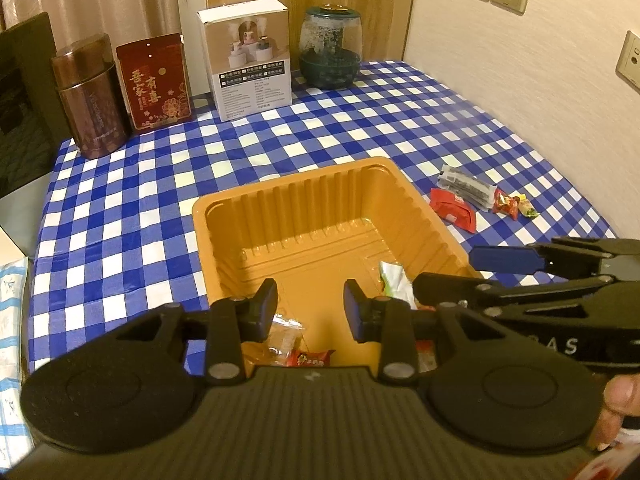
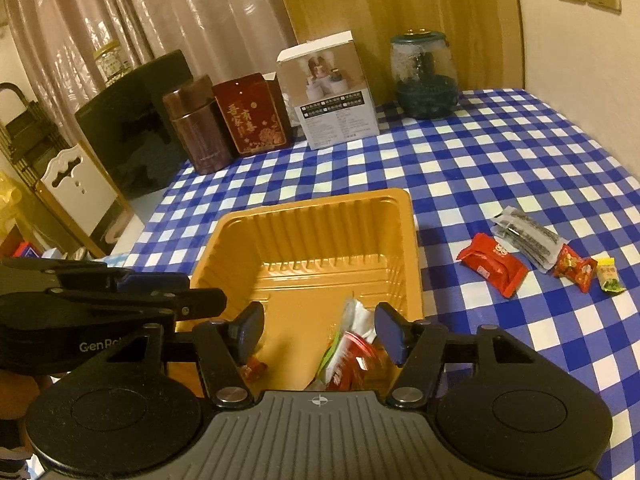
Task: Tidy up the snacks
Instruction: 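Move both tools from the tray back to the remaining snacks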
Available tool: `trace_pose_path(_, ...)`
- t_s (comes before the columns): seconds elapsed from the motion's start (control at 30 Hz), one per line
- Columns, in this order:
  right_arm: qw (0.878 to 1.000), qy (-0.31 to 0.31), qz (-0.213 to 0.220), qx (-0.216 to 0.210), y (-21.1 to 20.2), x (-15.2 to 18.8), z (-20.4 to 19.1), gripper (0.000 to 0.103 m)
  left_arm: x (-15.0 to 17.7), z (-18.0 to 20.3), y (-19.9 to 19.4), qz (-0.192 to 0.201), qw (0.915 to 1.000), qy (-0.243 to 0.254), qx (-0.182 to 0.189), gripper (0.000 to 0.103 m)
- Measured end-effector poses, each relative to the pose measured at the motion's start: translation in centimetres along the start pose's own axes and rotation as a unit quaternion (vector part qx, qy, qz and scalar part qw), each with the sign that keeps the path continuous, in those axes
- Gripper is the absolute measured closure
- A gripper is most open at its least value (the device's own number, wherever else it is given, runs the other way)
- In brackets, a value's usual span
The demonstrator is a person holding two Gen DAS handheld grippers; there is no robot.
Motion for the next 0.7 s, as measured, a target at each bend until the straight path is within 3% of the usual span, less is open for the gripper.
trace_pose_path(0.57,1.0,-0.002,0.012,0.024,-3.3,0.1,1.4,0.042,-0.7,1.6,-2.0,0.012,0.9999,0.008,0.001,0.07)
trace_pose_path(0.7,0.999,0.005,0.021,0.034,-4.9,0.0,2.1,0.042,-1.0,2.4,-2.9,0.018,0.9998,0.008,0.001,0.063)
Point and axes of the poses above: each gripper's, at about its wrist camera, not at the fingertips, and y roughly the way its jaws point, z to its right, x to its underside, the point moved 6 cm from there along y, roughly the way its jaws point, and after that the axes turned 1 degree about z, right-handed, at the moved point
